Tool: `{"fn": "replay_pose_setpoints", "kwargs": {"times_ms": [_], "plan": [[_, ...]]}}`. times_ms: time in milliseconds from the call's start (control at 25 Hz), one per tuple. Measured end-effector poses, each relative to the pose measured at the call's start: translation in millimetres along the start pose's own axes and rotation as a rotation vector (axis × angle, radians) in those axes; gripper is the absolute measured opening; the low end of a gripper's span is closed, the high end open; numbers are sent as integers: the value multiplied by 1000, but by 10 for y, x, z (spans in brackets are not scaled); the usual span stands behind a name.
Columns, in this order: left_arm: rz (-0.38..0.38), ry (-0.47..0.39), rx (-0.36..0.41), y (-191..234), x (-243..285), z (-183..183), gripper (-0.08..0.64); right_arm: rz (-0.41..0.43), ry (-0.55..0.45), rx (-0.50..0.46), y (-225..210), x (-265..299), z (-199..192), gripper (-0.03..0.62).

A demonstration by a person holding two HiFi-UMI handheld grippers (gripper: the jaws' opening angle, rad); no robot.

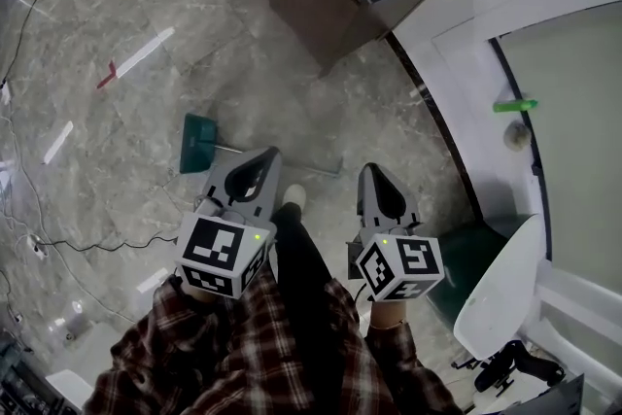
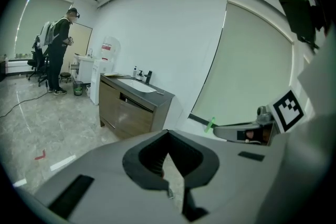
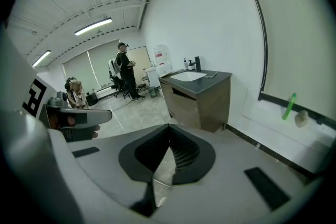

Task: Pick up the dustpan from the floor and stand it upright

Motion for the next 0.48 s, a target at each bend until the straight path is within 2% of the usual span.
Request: {"fn": "replay_pose_setpoints", "kwargs": {"times_ms": [160, 320, 480], "plan": [[-13, 50, -7, -32, 317, -178, 2, -22, 45, 73, -308, 140, -181, 11], [-15, 93, -46, -15, 545, -387, 0, -41, 86, 122, -554, 308, -392, 20], [-20, 124, -54, -48, 698, -530, 0, -45, 122, 149, -758, 409, -576, 127]]}}
Point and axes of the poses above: the fingertips, and each gripper's own axes: x forward along the fingers, y to its left, z out of its top, the point moved 5 cm from there along -x, backward along the fingers, and after that the axes turned 11 degrees about -z, right-handed, at the moved point
